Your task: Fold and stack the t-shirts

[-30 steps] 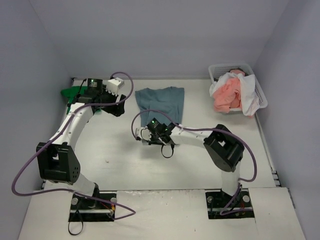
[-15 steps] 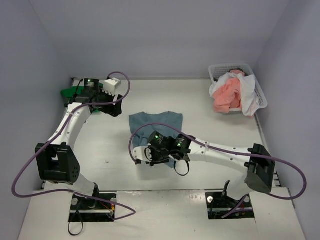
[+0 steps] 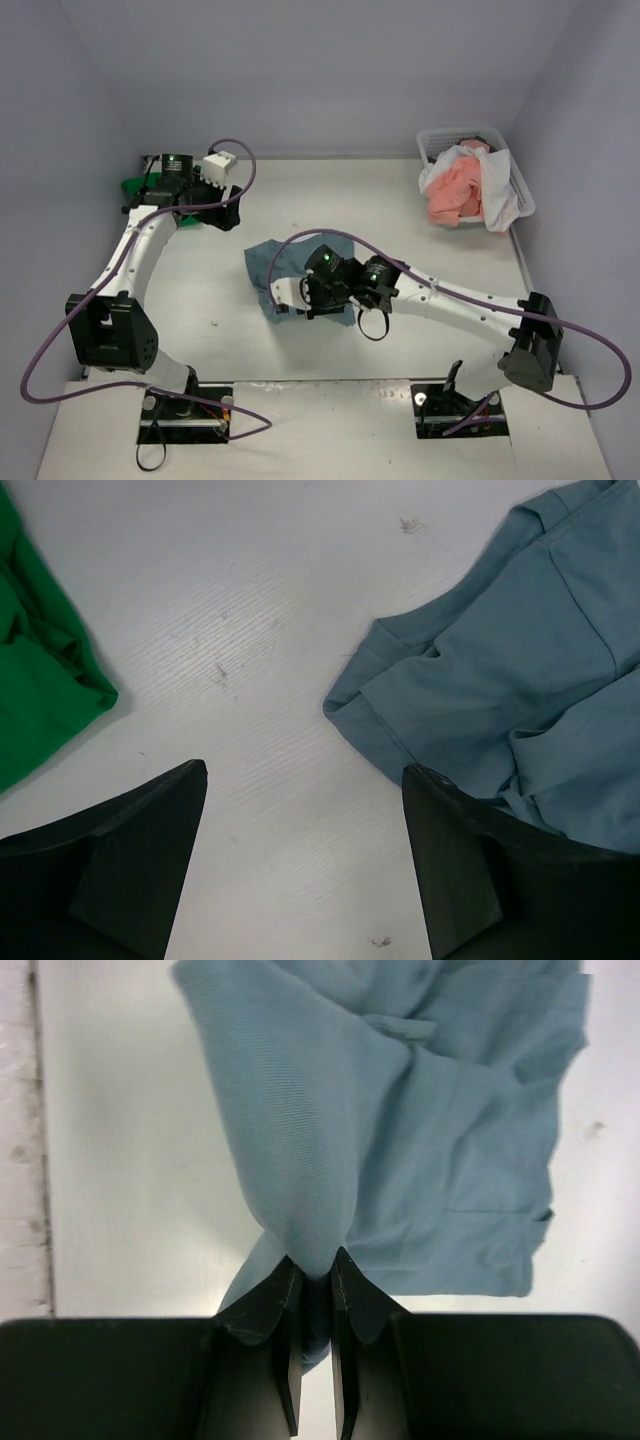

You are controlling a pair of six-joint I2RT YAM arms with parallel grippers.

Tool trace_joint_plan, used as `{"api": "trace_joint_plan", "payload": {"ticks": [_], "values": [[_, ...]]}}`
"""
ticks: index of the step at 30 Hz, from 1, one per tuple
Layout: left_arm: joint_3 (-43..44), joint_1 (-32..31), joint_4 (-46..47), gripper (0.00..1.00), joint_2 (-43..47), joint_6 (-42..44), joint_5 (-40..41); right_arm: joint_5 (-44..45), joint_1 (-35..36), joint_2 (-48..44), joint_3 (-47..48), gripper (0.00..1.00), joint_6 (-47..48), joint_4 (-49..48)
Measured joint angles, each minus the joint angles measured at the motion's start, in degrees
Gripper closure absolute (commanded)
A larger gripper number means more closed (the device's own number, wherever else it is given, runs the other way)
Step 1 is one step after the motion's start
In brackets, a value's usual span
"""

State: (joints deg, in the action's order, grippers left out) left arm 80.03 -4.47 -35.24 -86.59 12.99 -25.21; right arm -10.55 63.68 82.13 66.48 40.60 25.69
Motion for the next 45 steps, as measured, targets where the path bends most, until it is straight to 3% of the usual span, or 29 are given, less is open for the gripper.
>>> {"api": "trace_joint_plan", "payload": {"ticks": [9, 27, 45], "values": [[0.0, 0.0, 0.0, 0.27, 0.0, 0.0, 0.0, -3.5, -9.4, 7.7, 9.9, 1.0, 4.1, -0.2], [0.0, 0.5, 2.0, 0.27, -1.6, 0.0, -0.2, -12.2, -20.6, 28.7, 24.2, 1.0, 10.9, -1.7], [0.0, 0.6, 3.9, 0.27, -5.6, -0.1, -0.8, -12.9, -23.8, 37.3, 37.5, 1.0, 14.4, -2.0]]}}
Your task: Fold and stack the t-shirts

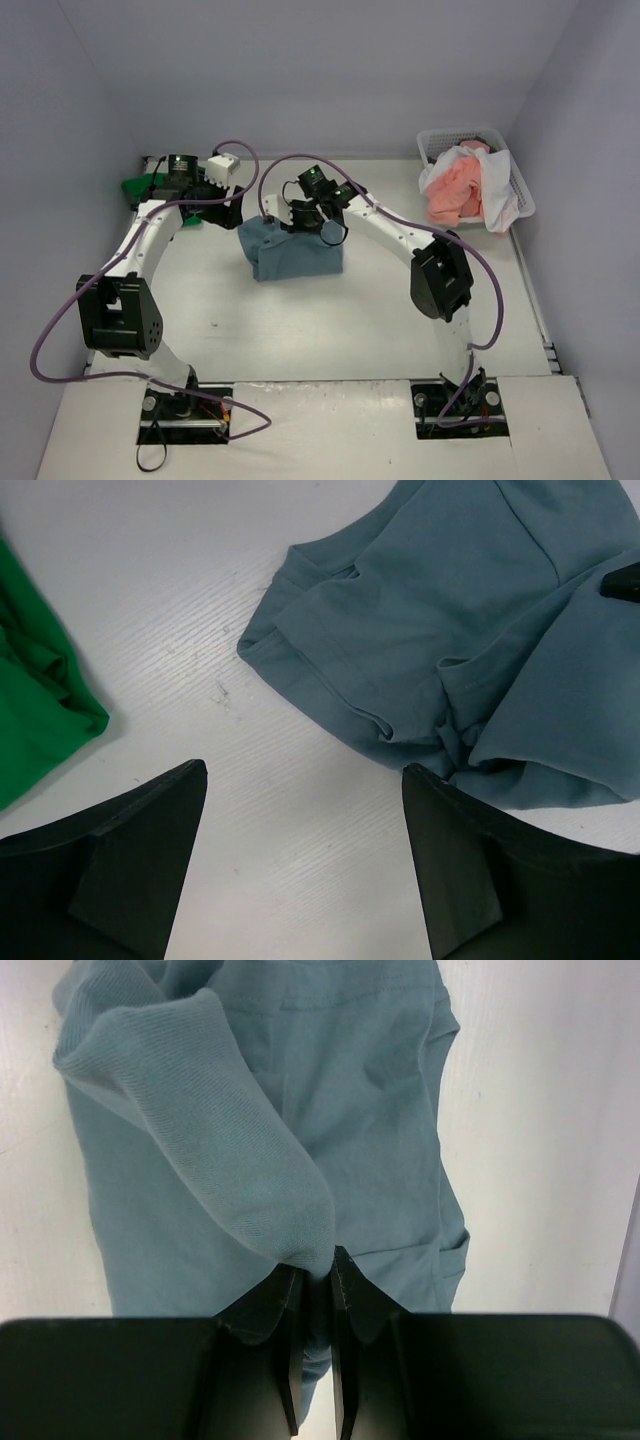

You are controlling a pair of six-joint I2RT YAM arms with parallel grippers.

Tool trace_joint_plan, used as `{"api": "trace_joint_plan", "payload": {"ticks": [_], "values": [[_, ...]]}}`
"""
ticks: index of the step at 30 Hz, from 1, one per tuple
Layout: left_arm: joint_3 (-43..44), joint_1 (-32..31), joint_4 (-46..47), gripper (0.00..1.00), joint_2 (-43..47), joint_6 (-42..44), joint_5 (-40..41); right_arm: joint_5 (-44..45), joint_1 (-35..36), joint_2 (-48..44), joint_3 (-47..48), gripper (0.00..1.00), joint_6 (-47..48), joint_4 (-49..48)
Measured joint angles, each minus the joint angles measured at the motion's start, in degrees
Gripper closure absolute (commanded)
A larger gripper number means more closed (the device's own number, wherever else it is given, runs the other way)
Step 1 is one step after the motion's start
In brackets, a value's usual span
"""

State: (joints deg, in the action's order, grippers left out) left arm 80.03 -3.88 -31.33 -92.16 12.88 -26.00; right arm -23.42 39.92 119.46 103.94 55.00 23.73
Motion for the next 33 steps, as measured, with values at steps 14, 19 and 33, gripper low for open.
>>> {"api": "trace_joint_plan", "payload": {"ticks": [14, 19, 33], "values": [[0.0, 0.5, 1.5, 0.27, 0.0, -0.2, -1.2, -0.4, -2.9, 12.5, 12.0, 1.0, 0.2, -0.1], [-0.4, 0.6, 1.9, 0.27, 0.0, -0.3, -2.9, 0.2, -3.2, 16.6, 17.2, 0.97, 0.0, -0.2], [-2.3, 0.6, 2.1, 0.27, 0.1, -1.0, -9.4, 15.1, -3.1, 24.1, 20.7, 0.43, -10.0, -12.9]]}}
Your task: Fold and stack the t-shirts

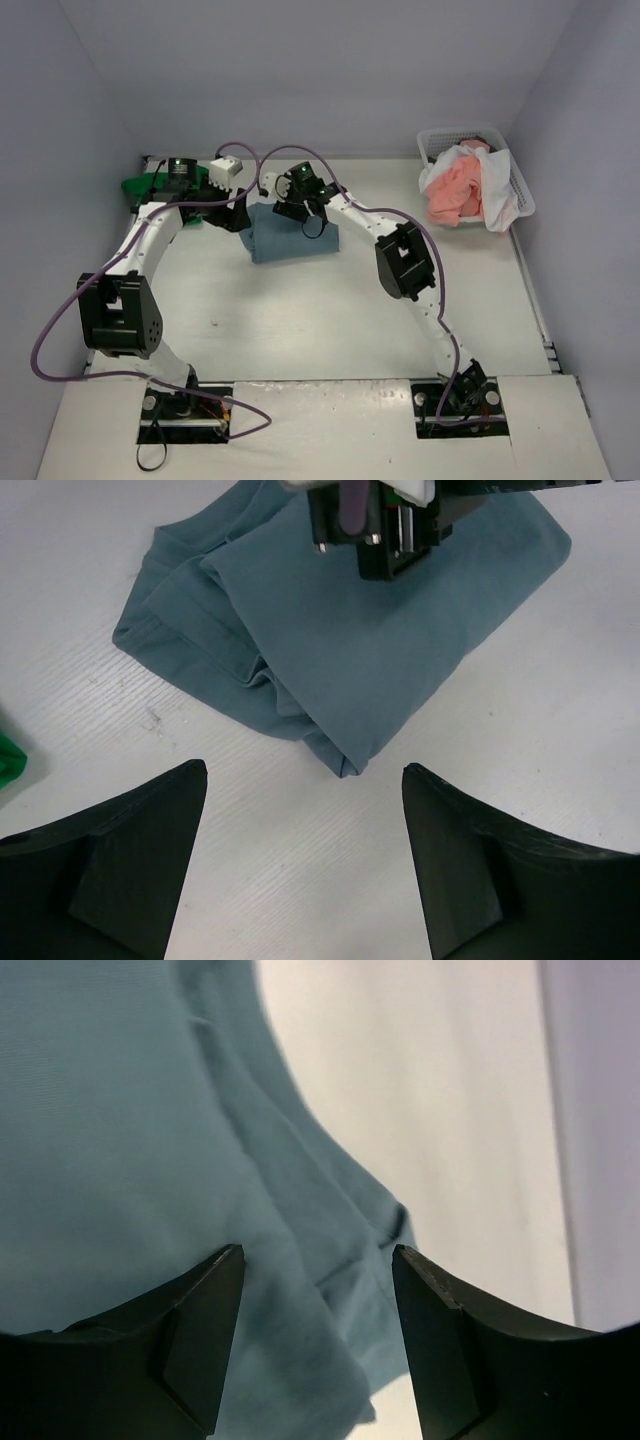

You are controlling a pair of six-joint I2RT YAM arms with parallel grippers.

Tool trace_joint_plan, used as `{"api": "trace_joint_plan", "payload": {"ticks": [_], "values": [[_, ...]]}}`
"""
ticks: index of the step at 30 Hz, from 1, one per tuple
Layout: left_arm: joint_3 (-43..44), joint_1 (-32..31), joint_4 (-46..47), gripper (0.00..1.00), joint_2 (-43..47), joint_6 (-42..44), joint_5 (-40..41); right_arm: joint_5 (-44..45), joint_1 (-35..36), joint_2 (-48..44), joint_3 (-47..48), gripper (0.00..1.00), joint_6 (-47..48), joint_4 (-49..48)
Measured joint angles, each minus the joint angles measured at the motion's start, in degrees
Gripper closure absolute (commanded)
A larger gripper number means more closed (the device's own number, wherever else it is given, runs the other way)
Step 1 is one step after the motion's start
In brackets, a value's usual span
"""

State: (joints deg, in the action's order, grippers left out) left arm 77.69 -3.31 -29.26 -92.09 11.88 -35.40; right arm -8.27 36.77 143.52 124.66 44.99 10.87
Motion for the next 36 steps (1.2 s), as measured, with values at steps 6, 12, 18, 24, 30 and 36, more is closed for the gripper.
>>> {"api": "trace_joint_plan", "payload": {"ticks": [6, 12, 18, 24, 30, 36], "values": [[-0.2, -0.1, 0.1, 0.27, 0.0, -0.4, -1.4, 9.0, 0.1, -1.8, -5.7, 0.45, -4.4, -6.8], [-0.7, -1.6, 0.0, 0.27, 0.0, -0.3, -1.8, 12.0, 0.1, -6.0, -11.3, 0.45, -7.6, -8.6], [-0.7, -3.8, 0.0, 0.27, 0.0, -0.3, -1.8, 12.9, 0.1, -14.8, -17.0, 0.48, -9.7, -8.6], [-0.7, -6.5, 0.4, 0.27, -0.4, -0.3, -1.4, 12.5, 0.1, -19.1, -19.5, 0.65, -10.9, -8.8], [-0.6, -8.0, 3.2, 0.27, -3.8, -0.3, -0.9, 9.2, -0.3, -15.6, -19.6, 0.82, -13.2, -4.6], [1.6, -8.0, 5.1, 0.27, -9.7, -0.9, -0.1, 5.7, -1.5, -9.1, -17.8, 0.73, -15.3, -0.6]]}}
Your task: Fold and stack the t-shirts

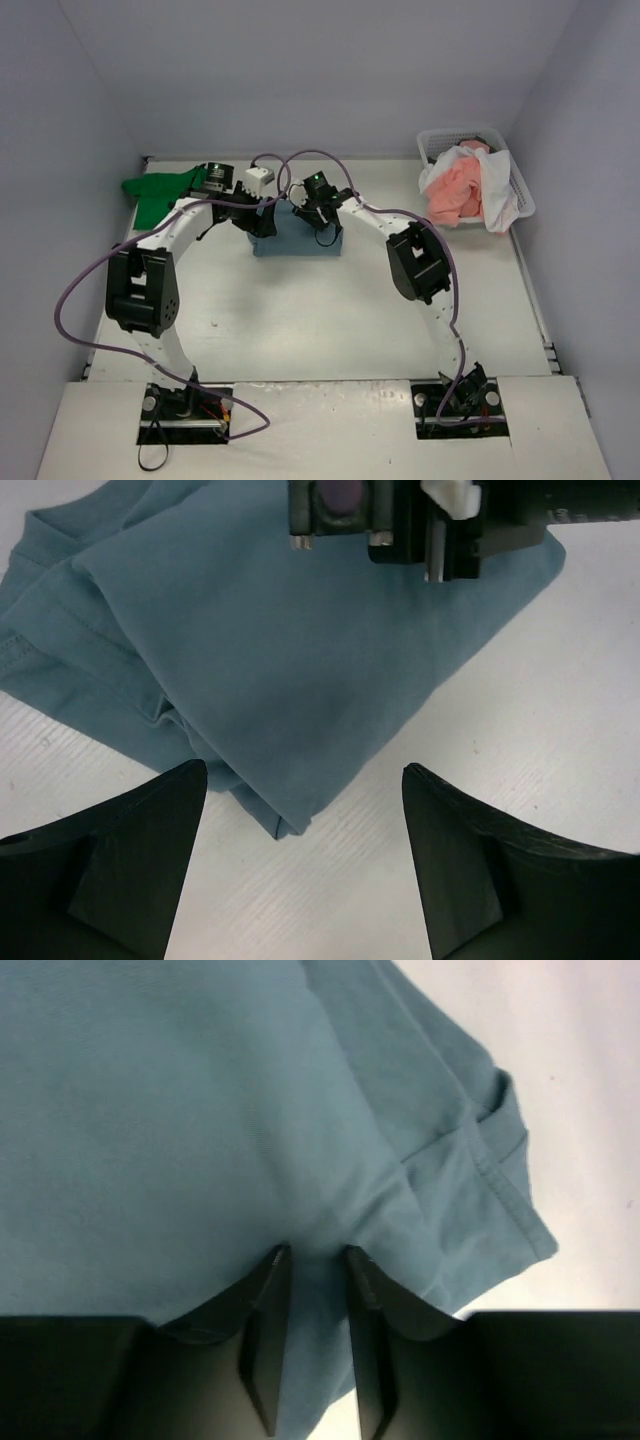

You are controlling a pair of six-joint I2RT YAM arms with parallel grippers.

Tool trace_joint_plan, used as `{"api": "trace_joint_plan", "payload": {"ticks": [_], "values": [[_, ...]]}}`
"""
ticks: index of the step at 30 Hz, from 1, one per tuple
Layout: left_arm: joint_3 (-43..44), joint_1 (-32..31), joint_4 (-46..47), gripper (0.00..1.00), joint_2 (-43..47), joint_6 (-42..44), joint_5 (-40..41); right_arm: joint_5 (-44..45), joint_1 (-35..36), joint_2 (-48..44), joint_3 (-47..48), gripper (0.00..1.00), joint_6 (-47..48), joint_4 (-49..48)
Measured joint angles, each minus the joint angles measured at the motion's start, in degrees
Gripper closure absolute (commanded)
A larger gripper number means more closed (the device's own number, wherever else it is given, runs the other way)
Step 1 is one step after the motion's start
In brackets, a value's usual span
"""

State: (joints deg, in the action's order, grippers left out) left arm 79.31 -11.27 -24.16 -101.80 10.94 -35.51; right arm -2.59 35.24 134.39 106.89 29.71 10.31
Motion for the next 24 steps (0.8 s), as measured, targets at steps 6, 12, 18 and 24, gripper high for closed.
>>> {"api": "trace_joint_plan", "payload": {"ticks": [6, 12, 18, 24], "values": [[2.3, 0.0, 2.3, 0.27, -3.3, -2.3, 0.3, -0.5, -0.8, 0.0, 0.7, 0.57, -2.0, 0.2], [4.5, 0.2, 3.4, 0.27, -3.4, -5.6, 0.2, -1.4, -1.9, -1.5, 0.1, 0.54, -4.5, 0.9], [6.0, 0.6, 4.7, 0.27, -4.5, -11.6, -0.9, -3.5, -2.2, -6.1, -3.1, 0.55, -6.2, 2.4], [6.3, 2.0, 5.1, 0.27, -8.8, -17.7, -2.3, -7.3, -1.8, -8.4, -5.0, 0.66, -7.4, 2.6]]}}
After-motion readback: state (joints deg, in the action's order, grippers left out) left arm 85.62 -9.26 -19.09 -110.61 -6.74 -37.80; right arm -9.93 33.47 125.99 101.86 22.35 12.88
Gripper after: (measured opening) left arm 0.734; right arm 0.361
